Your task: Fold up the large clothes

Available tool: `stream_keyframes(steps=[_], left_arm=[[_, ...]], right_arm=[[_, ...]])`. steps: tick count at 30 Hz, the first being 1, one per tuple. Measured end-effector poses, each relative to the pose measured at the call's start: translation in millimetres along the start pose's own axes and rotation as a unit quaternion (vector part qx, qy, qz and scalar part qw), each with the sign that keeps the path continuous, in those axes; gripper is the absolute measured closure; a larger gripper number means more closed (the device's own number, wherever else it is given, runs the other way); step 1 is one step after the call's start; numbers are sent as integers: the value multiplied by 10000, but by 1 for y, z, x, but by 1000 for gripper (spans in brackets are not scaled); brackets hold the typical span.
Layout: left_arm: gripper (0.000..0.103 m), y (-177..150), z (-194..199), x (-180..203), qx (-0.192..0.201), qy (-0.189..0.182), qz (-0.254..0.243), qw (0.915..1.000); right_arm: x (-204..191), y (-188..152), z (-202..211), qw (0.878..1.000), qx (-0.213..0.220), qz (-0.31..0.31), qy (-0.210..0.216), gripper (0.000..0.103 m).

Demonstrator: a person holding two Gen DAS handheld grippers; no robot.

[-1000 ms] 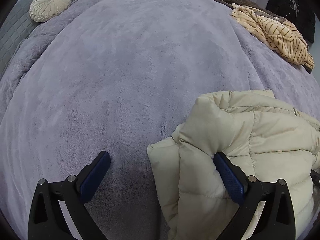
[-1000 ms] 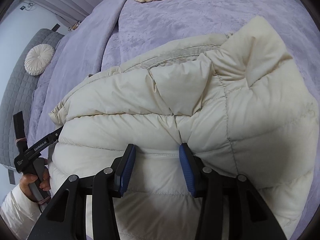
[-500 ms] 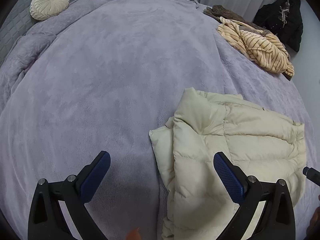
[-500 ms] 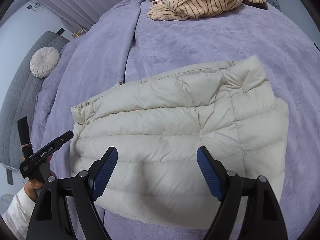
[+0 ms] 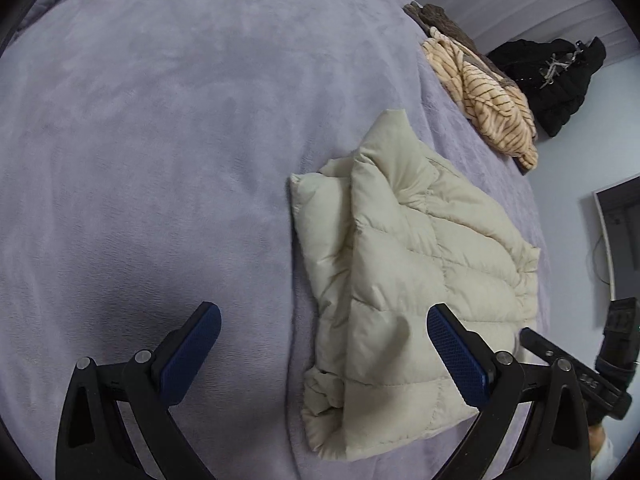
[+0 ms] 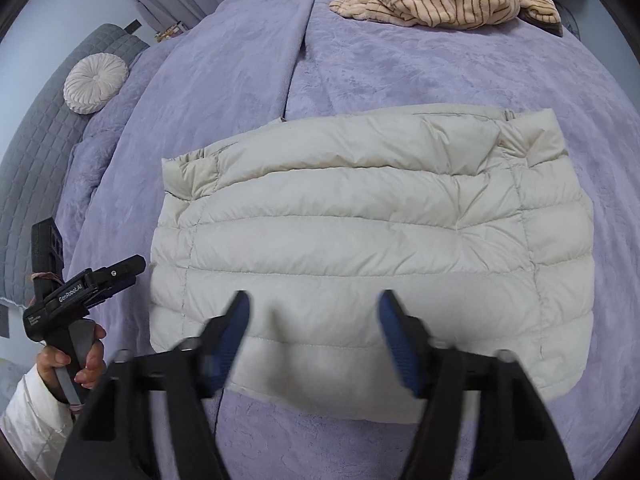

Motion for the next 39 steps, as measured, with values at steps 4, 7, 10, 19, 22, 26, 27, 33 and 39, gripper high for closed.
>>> stream_keyframes(steps=[4, 7, 10, 19, 22, 26, 27, 33, 39], left_arm=[[0, 0, -23, 9, -324, -598, 193, 9975], [0, 0, -41, 18, -588, -882, 206, 9942], [0, -2, -57, 32, -798, -1066, -28, 9911], [0, 3, -56, 62, -866, -1558, -91, 9839], [7, 3, -48, 78, -775, -1394, -308, 9867], [70, 2, -41, 103, -766, -1429, -632, 9847], [70, 4, -38, 109, -650, -1298, -826, 9860], [39, 10, -46, 127, -539, -1098, -925, 9882], [60, 9, -50, 120, -426, -727, -1028, 9911]], right_arm=[[6, -3, -22, 9995, -206, -194, 164, 87], [16, -9, -47, 9981, -406, -355, 296, 88], [29, -16, -69, 9947, -589, -672, 502, 91], [38, -23, -82, 9919, -562, -805, 802, 92], [39, -25, -82, 9923, -555, -767, 804, 92], [40, -24, -81, 9925, -579, -724, 792, 92], [38, -23, -81, 9924, -586, -729, 797, 92], [40, -21, -81, 9911, -558, -789, 918, 92], [37, -18, -71, 9925, -632, -616, 845, 91]])
Point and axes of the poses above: each gripper's, at about its wrist camera, not at the fingertips, and z roughly against the way its jaws point, x to its right, y to its top, the point moved 8 cm from there along -z, roughly the way its jaws point, and after that the axes turned 2 degrees about x, right-handed, at the moved point
